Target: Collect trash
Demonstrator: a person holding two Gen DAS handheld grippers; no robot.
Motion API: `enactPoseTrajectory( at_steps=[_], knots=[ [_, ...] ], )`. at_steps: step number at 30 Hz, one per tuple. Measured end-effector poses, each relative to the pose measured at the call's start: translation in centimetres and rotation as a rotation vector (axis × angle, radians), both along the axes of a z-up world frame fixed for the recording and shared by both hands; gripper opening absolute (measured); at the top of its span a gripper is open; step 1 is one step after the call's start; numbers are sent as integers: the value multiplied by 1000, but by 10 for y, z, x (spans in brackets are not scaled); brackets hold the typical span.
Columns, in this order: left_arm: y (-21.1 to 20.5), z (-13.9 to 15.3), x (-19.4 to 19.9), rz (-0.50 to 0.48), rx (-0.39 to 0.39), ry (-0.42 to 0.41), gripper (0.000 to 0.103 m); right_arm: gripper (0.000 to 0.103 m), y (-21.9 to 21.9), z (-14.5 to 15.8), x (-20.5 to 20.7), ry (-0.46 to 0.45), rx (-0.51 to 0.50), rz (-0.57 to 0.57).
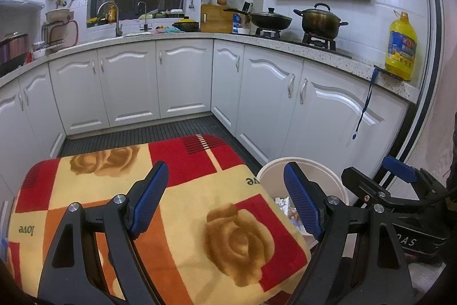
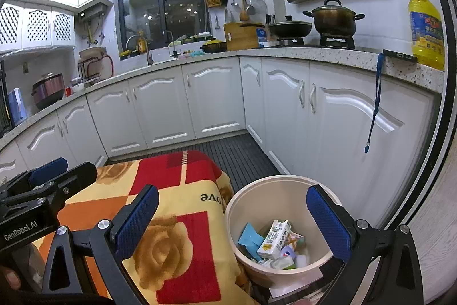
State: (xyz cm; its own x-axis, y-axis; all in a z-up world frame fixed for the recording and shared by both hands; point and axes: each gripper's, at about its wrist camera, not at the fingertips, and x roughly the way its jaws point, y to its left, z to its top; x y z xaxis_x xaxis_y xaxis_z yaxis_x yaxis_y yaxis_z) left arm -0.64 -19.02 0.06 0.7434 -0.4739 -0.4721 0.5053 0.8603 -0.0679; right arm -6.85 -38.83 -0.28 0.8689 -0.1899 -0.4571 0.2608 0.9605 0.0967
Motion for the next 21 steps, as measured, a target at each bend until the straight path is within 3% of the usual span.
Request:
enactPoseTrajectory(
  at_steps=[21],
  knots=[
    [-1,-5,0,1,4,5,82,103,-4,-4,3,14,7,0]
  ],
)
